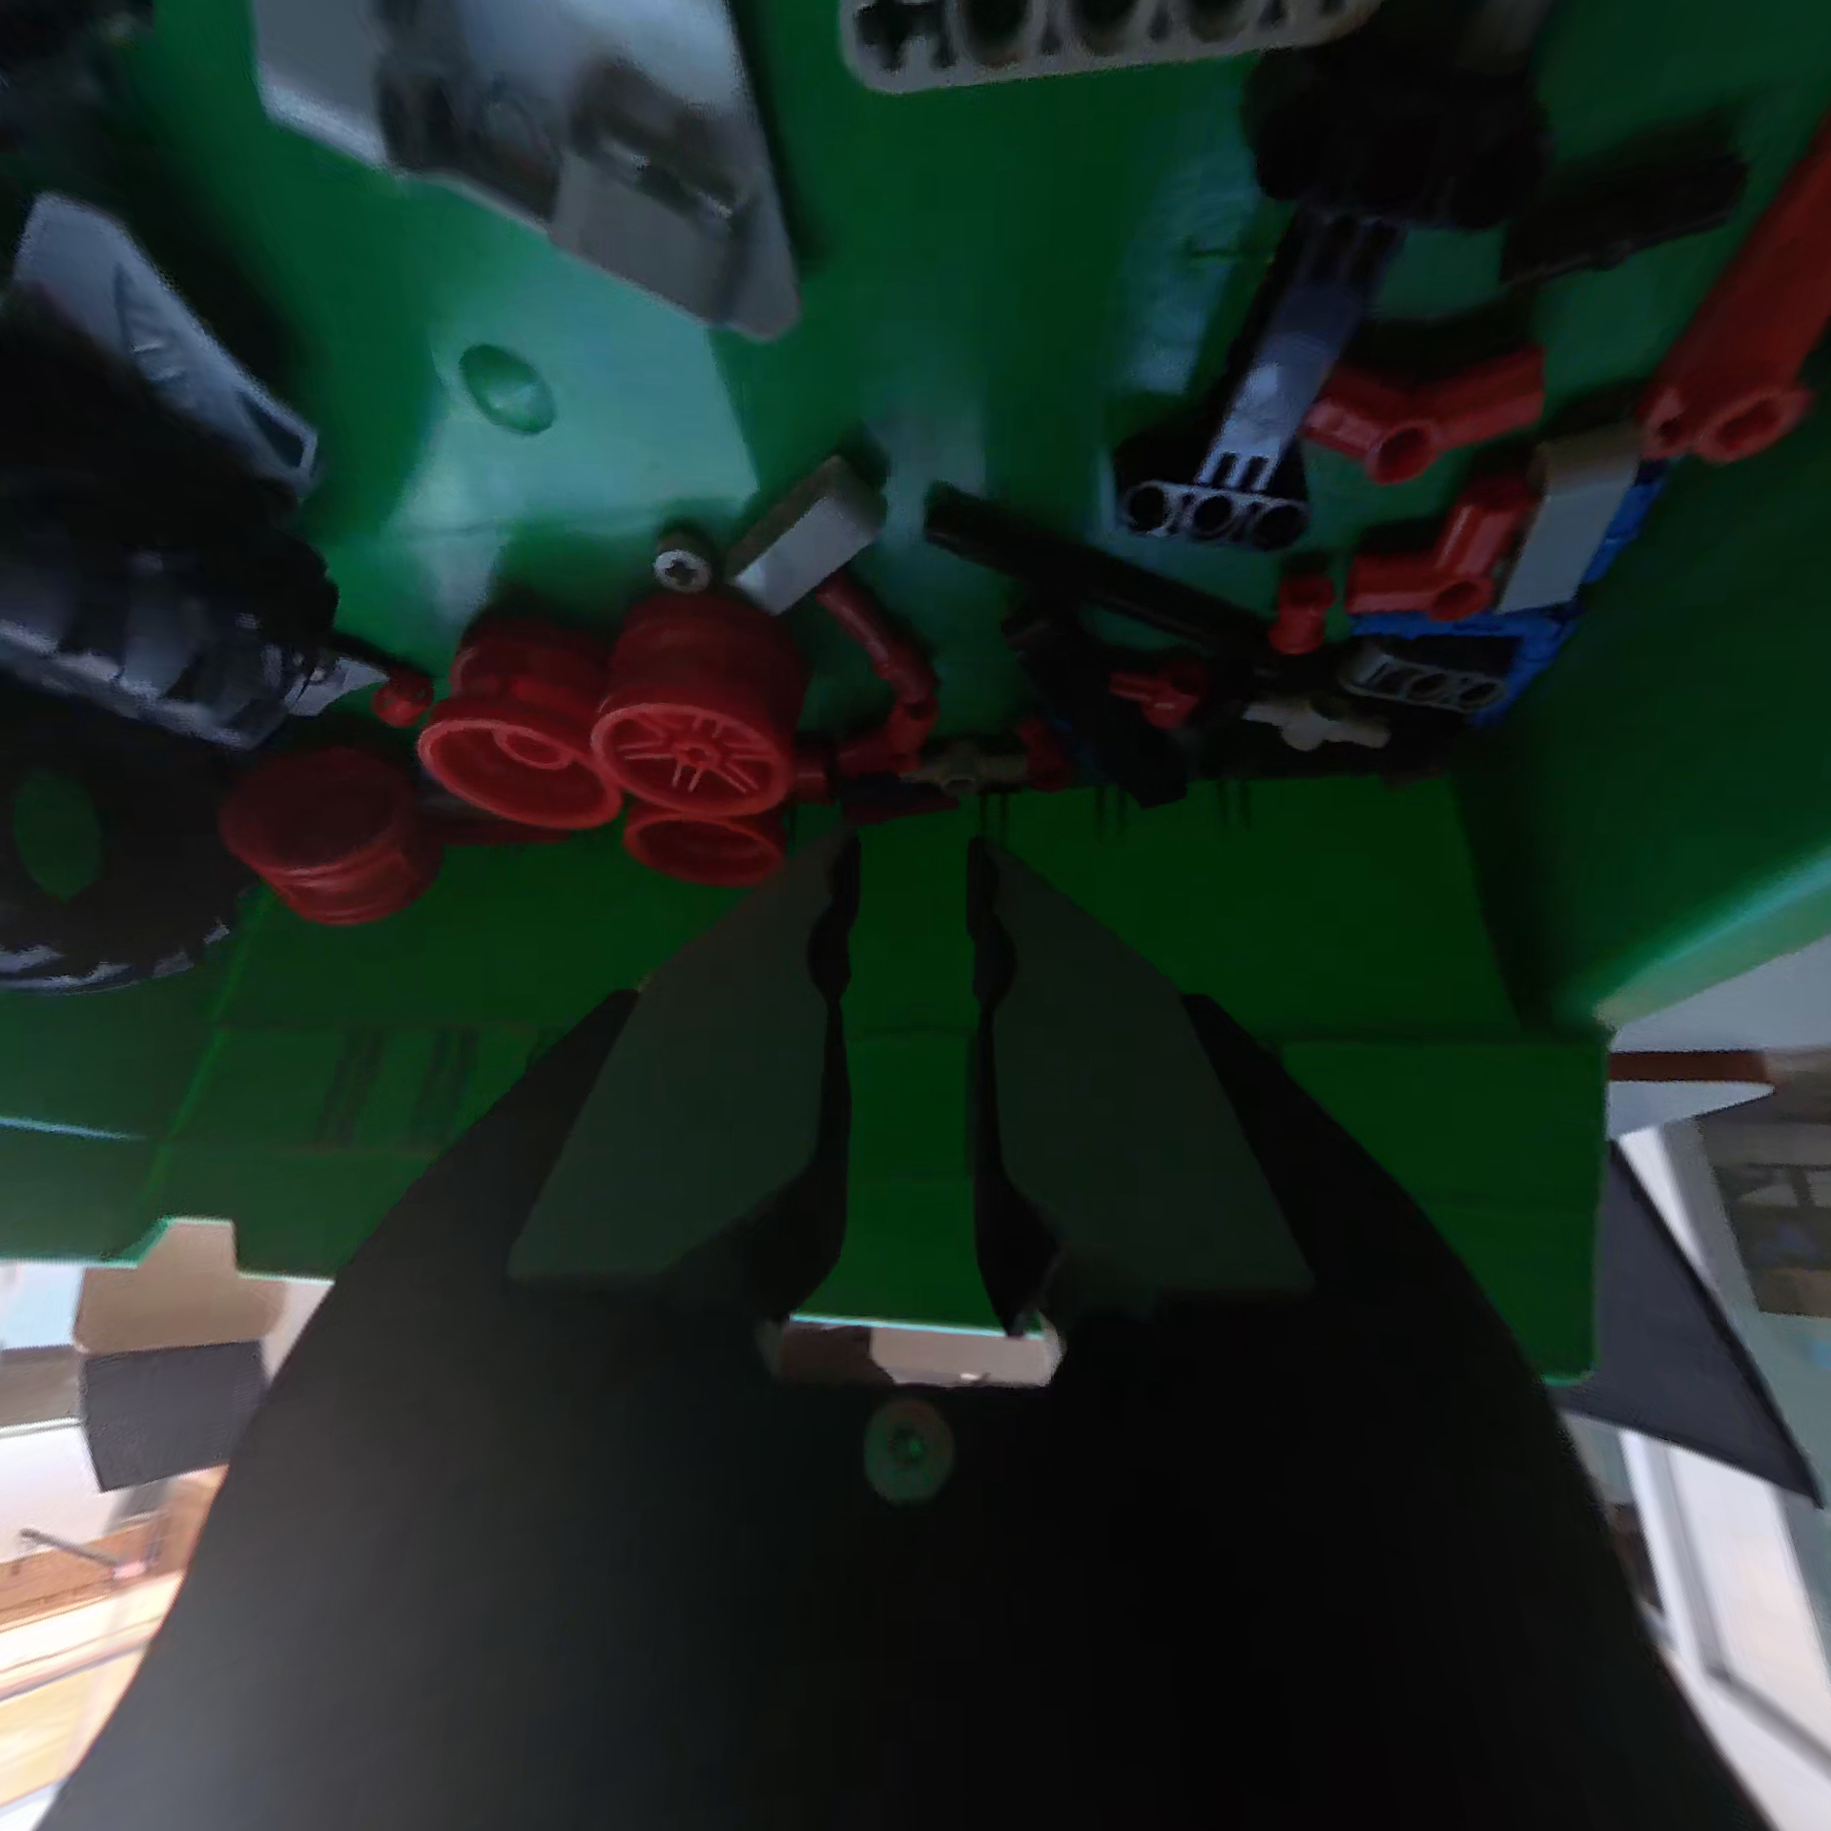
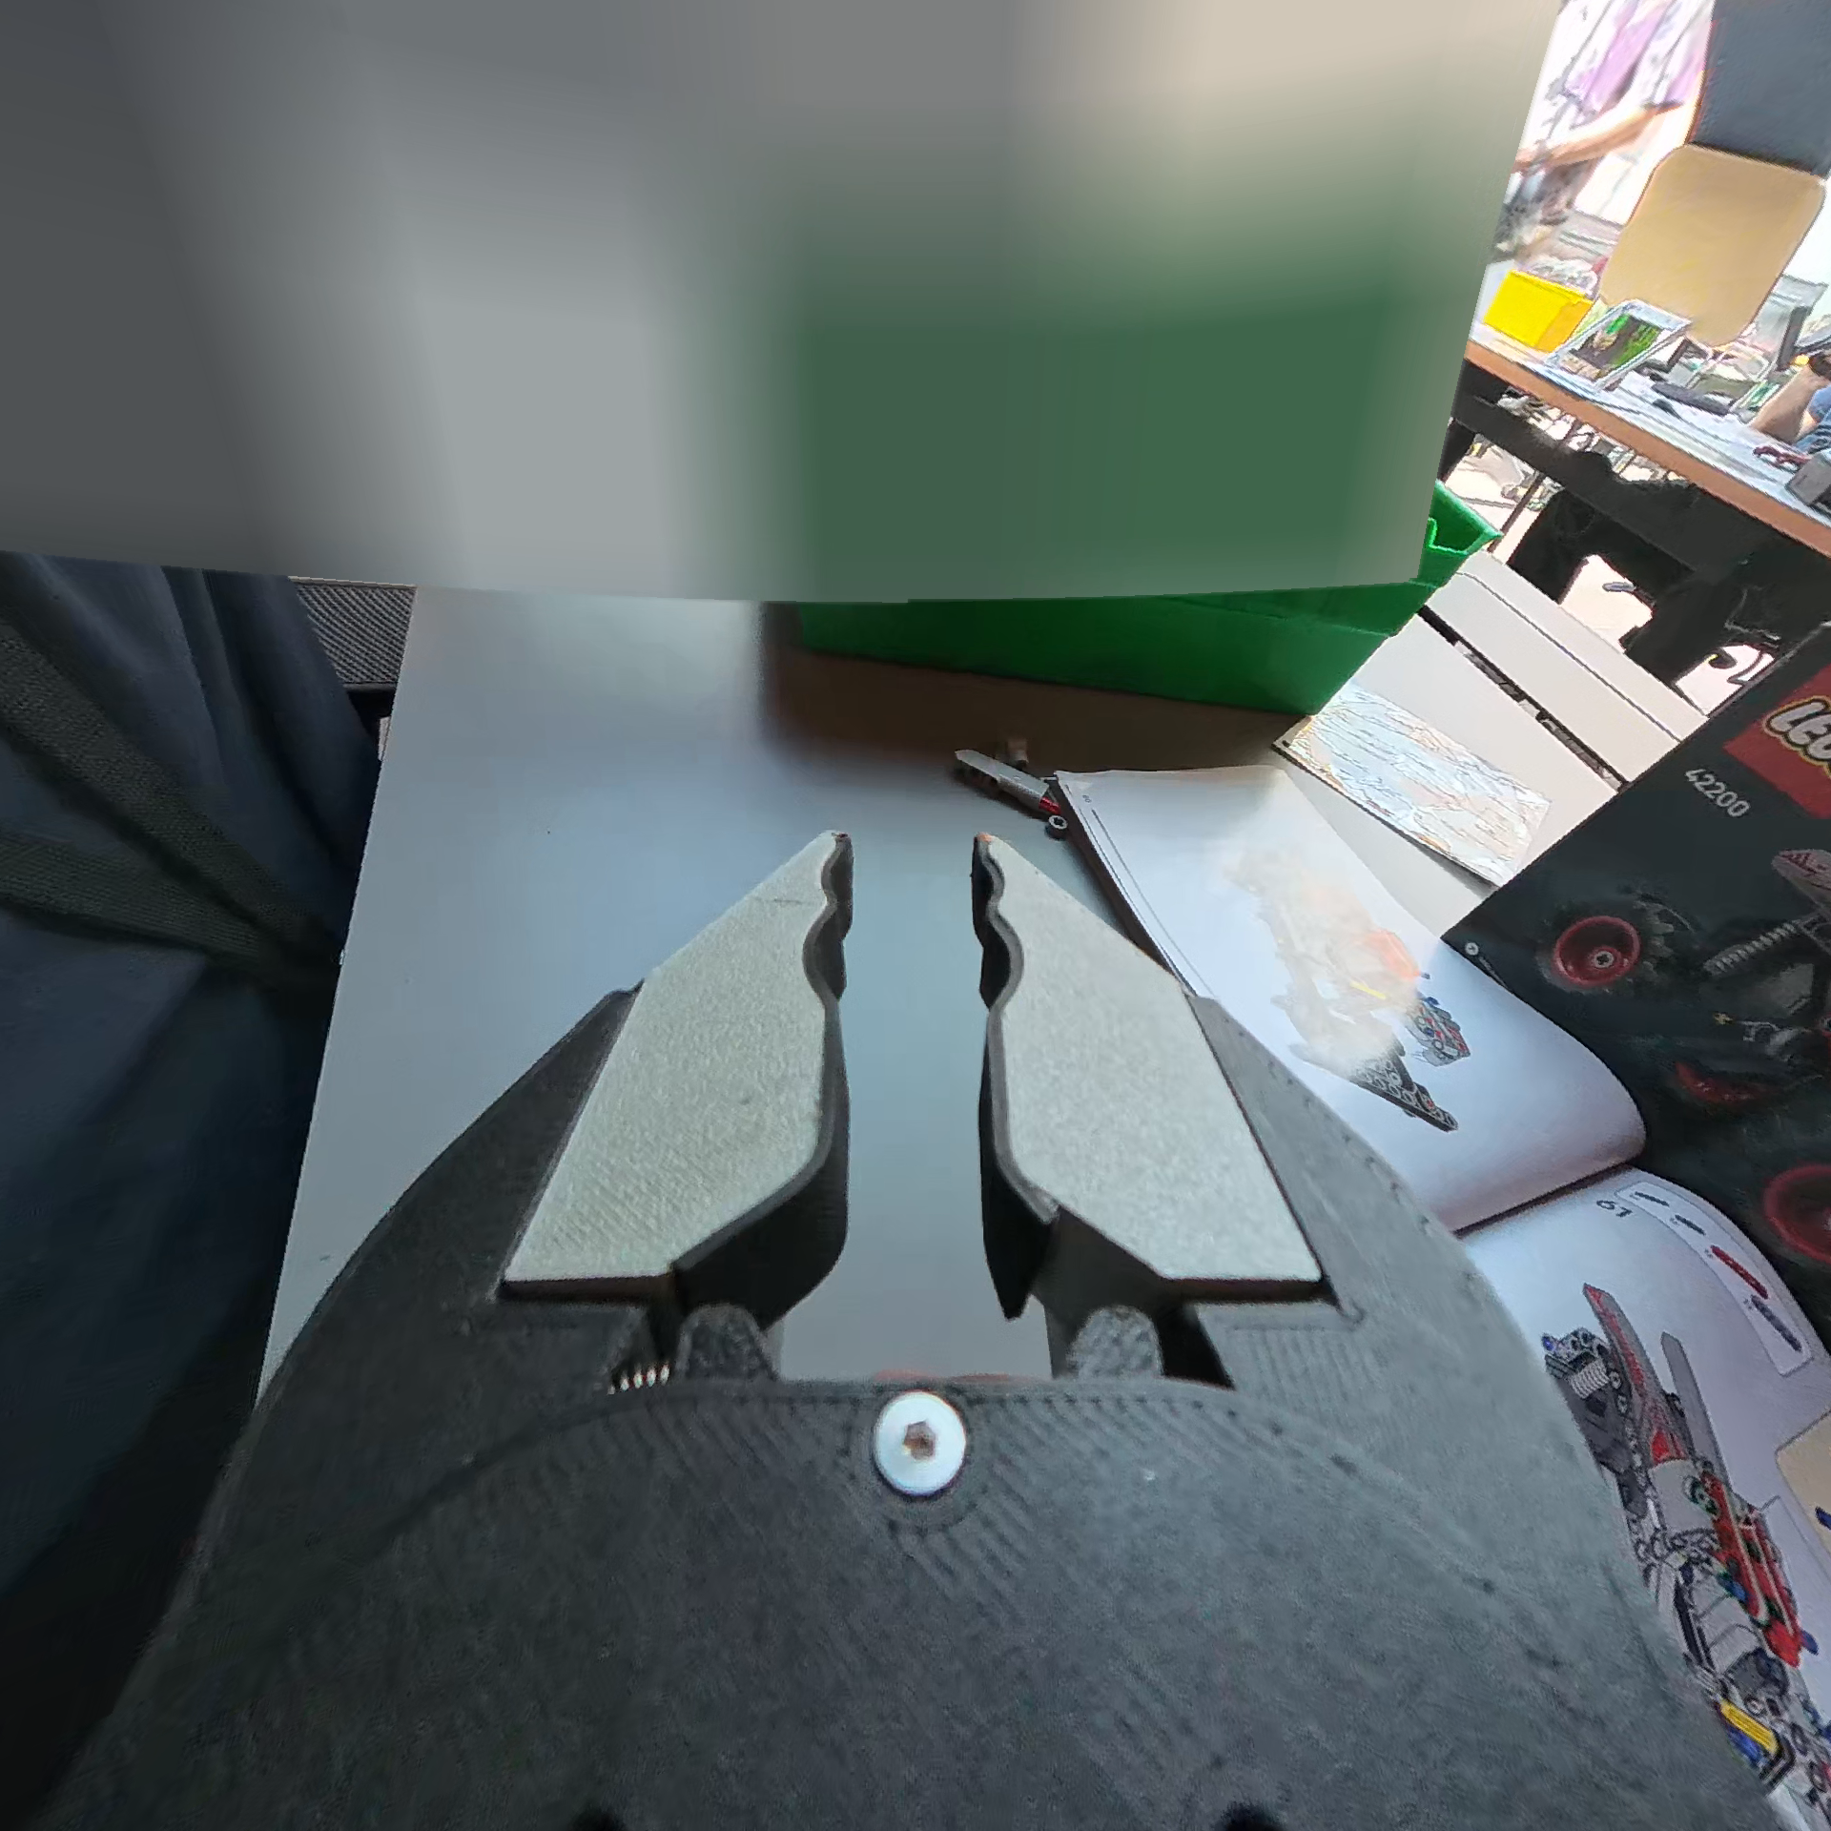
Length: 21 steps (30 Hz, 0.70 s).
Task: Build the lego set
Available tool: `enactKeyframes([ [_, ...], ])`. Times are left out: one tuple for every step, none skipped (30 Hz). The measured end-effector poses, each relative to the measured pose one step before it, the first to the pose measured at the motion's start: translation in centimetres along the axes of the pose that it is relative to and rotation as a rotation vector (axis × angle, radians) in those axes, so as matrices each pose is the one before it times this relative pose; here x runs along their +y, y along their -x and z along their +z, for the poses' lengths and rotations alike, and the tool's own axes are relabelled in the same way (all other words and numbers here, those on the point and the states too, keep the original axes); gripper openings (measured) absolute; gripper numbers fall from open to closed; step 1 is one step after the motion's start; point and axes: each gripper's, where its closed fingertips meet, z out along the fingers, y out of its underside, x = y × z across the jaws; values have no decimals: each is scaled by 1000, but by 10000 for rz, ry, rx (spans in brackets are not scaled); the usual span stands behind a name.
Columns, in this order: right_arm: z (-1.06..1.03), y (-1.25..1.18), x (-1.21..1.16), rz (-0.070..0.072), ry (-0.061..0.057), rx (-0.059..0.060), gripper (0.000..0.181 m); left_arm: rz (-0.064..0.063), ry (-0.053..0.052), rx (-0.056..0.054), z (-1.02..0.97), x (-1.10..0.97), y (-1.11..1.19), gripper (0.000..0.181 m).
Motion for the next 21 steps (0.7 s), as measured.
enactKeyframes([
  [-10, -27, 3, -11, 2, 22, 21, -520, -120, 92, -66, 52, 163, 17],
  [-10, -13, -27, 2, -8, 8, 21, -400, -150, 229, -48, -9, -94, 13],
  [-8, 6, -29, 15, -23, -17, 21, -201, -156, 217, -59, -43, -172, 10],
  [1, 31, -43, 35, -28, -42, 21, -50, -77, 39, -33, -14, 38, 9],
  [5, 50, -50, 44, -24, -53, 21, 27, 102, -19, 43, 110, 138, 9],
  [-4, 50, -37, 31, -19, -43, 21, -51, 224, -189, 115, 144, 462, 2],
  [-6, 25, -19, 7, -9, -15, 21, -104, 274, -186, 172, 127, 544, 0],
  [-25, 6, -17, -21, -4, 14, 21, -121, 220, -4, 249, 35, 279, 0],
  [-39, -5, -25, -38, -10, 30, 21, -180, 99, 150, 223, -180, 51, 0],
  [-30, -9, -24, -24, -11, 24, 21, -148, 125, 176, 149, -135, -44, 0],
  [-26, 0, -13, -1, -6, 8, 20, -22, 143, 84, -21, -5, 26, 0],
  [-25, 0, -14, 8, -10, -2, 20, -1, 90, 40, -28, 13, 0, 0],
  [-10, 13, -43, 12, -22, -11, 20, -38, 46, 35, -8, -29, -15, 0],
  [-18, 31, -58, 13, -28, -24, 21, -22, 45, 34, -23, 3, -26, 0],
  [-18, 46, -59, 4, -25, -26, 20, 25, 39, 75, -15, -22, -127, 0],
  [-20, 58, -58, -15, -18, -16, 20, 52, 1, 133, -50, -32, -247, 0],
  [-19, 54, -47, -37, -12, -1, 20, -26, -184, 54, -159, -247, -115, 0],
  [-28, 53, -48, -54, -9, 12, 20, -96, -461, 143, -319, -676, -202, 0],
  [-22, 45, -31, -60, 1, 22, 20, -136, -443, 431, -345, -654, -616, 0],
  [-21, 12, 0, -52, 12, 29, 20, -193, -166, 229, -195, -282, -304, 0],
  [-19, 15, -2, -36, 8, 21, 20, -110, 165, -179, -37, 247, 276, 0],
])
